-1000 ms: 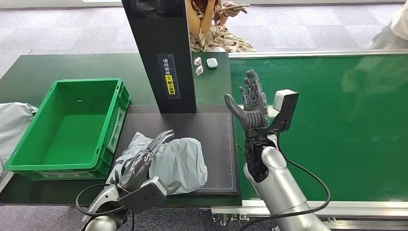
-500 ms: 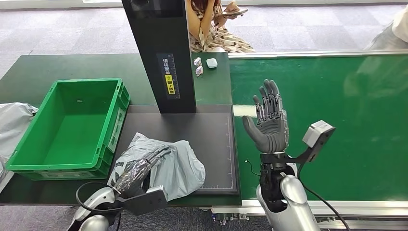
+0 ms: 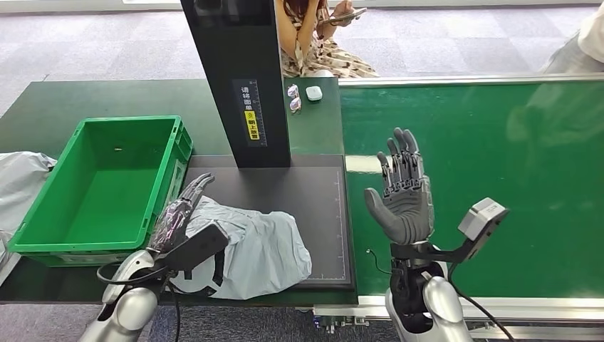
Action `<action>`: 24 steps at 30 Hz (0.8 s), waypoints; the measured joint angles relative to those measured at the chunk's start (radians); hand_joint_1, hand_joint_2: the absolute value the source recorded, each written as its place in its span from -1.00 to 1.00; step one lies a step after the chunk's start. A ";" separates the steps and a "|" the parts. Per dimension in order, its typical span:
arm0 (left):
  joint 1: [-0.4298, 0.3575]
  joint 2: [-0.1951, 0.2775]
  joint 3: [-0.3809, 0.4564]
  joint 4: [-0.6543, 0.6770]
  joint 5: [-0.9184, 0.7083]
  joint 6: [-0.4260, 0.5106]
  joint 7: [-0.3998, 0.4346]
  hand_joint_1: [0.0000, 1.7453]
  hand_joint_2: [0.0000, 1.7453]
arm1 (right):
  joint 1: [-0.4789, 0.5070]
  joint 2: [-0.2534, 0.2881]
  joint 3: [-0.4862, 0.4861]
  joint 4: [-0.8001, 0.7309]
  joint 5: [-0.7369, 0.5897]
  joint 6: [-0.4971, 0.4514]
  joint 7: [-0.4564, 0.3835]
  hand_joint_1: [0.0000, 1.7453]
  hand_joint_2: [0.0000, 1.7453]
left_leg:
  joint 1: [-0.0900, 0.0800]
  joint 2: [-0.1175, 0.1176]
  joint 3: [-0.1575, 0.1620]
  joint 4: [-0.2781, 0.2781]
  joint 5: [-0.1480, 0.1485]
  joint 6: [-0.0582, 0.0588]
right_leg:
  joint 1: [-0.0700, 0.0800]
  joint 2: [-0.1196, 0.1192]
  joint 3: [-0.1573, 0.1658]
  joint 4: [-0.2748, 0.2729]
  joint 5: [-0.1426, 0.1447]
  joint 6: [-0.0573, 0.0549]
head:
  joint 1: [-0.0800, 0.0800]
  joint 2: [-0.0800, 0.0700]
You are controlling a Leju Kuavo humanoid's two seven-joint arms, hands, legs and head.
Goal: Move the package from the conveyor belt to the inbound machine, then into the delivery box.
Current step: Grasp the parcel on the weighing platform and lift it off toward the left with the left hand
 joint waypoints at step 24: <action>-0.149 0.091 -0.102 0.278 0.028 -0.251 -0.051 1.00 1.00 | -0.021 -0.008 -0.017 0.000 0.000 -0.028 0.017 -1.00 1.00 | 0.000 0.000 0.002 0.000 0.001 0.000 | 0.000 -0.001 0.003 0.000 0.001 0.000 | 0.000 0.000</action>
